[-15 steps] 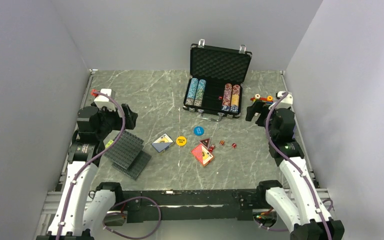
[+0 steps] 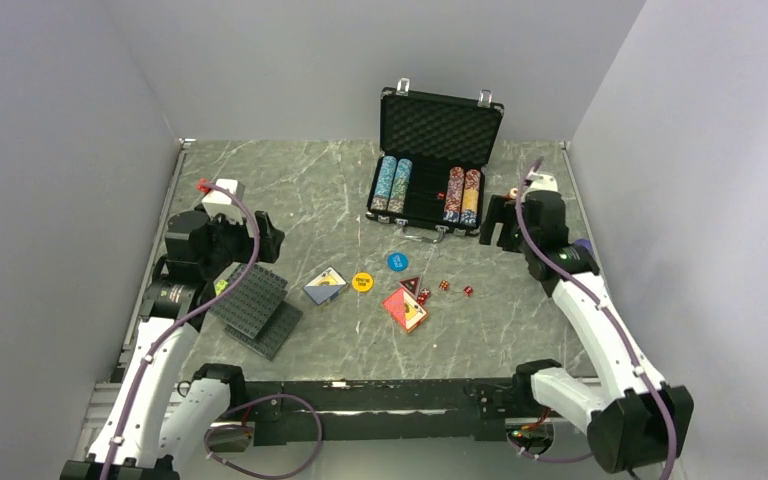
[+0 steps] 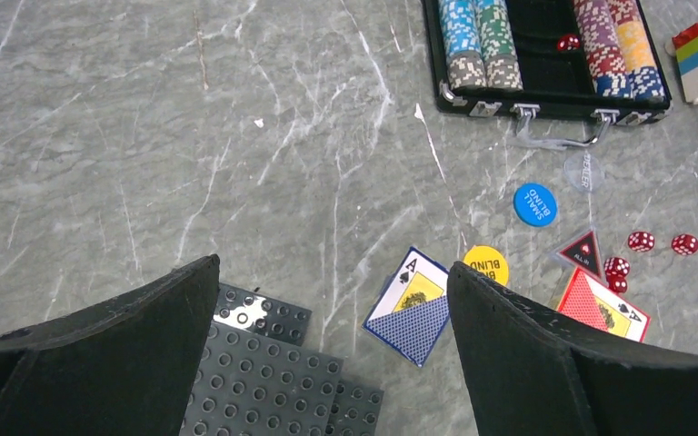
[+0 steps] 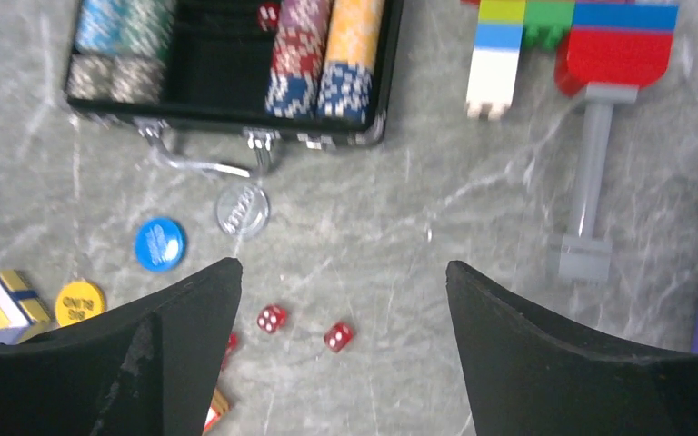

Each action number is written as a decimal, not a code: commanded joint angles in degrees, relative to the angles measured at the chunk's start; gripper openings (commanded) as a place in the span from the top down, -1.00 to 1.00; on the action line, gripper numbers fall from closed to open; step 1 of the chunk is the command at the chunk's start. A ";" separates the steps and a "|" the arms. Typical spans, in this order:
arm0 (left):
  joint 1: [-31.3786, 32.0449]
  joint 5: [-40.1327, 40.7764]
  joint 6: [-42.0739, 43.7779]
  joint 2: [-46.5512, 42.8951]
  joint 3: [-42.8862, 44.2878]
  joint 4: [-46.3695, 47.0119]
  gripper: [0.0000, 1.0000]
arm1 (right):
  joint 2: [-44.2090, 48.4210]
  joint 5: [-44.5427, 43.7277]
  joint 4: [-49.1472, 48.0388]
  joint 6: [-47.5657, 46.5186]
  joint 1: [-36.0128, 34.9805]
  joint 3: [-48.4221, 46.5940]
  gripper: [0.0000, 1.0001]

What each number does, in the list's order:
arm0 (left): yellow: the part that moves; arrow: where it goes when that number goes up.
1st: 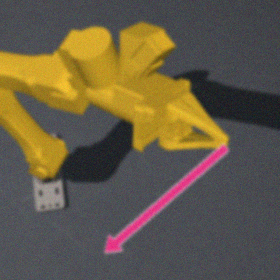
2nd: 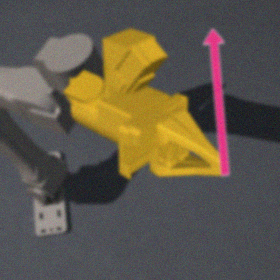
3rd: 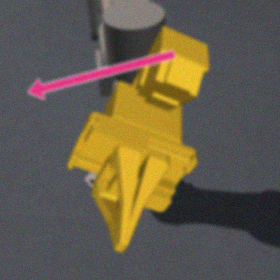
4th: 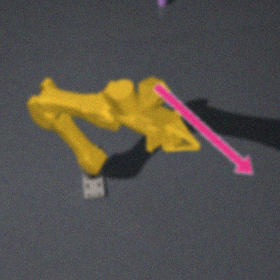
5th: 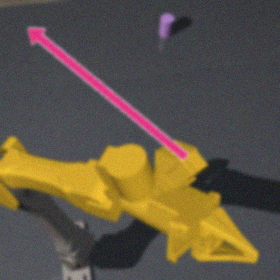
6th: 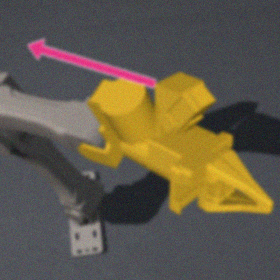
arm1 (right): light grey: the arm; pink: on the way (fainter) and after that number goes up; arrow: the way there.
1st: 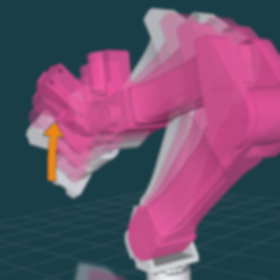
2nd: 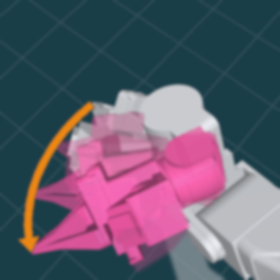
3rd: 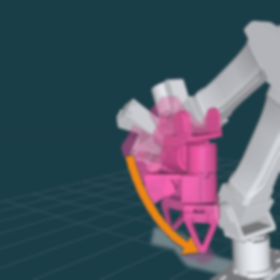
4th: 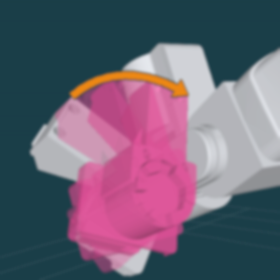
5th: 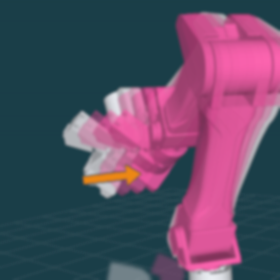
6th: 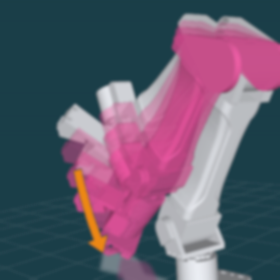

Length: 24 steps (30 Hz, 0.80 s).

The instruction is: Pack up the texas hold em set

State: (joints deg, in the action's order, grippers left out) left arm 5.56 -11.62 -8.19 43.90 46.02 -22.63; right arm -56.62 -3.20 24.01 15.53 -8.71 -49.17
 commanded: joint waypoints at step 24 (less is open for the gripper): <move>1.82 4.79 0.80 0.41 1.60 -1.25 -0.99 | -20.10 -14.69 10.76 24.44 -15.46 2.24 -0.15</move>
State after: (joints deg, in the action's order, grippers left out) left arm 7.01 -7.64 -7.97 45.25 46.02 -24.75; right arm -76.71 -15.16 34.65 36.36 -23.38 -47.46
